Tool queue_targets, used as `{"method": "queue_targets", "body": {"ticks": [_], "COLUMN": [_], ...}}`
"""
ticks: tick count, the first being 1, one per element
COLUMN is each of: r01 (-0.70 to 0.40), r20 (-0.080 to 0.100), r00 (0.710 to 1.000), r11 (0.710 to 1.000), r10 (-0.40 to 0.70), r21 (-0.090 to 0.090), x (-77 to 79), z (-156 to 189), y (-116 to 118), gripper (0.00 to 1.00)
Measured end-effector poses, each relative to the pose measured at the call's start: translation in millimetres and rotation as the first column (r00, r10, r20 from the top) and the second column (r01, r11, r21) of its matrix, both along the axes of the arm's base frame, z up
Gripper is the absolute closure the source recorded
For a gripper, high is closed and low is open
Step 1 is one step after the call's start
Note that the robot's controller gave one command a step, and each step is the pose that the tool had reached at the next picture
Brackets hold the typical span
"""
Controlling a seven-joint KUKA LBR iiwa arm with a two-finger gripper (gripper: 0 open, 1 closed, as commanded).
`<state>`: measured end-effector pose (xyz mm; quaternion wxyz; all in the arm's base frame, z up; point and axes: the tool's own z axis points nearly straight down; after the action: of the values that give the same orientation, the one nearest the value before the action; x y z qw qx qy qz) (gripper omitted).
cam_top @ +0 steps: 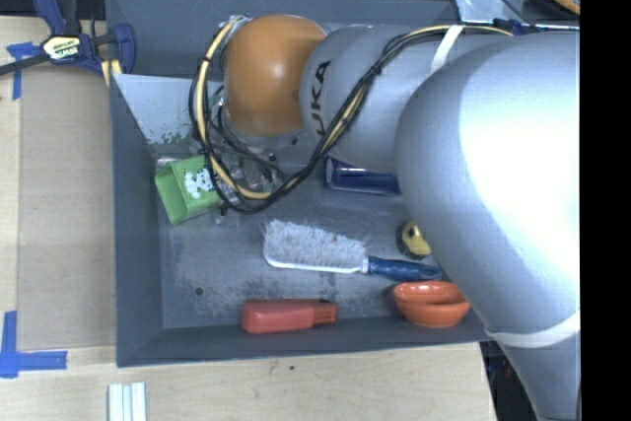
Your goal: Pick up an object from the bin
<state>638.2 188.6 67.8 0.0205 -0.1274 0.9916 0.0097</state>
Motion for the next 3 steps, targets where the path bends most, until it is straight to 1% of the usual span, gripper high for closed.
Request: {"method": "queue_targets", "body": {"ticks": [3], "r01": [0.001], "r20": [0.0], "r00": [1.0], "r11": [1.0], "r10": [-0.001], "r21": [0.0], "x": [0.0], "z": [0.0], "y": [0.0], "gripper": [0.0]}}
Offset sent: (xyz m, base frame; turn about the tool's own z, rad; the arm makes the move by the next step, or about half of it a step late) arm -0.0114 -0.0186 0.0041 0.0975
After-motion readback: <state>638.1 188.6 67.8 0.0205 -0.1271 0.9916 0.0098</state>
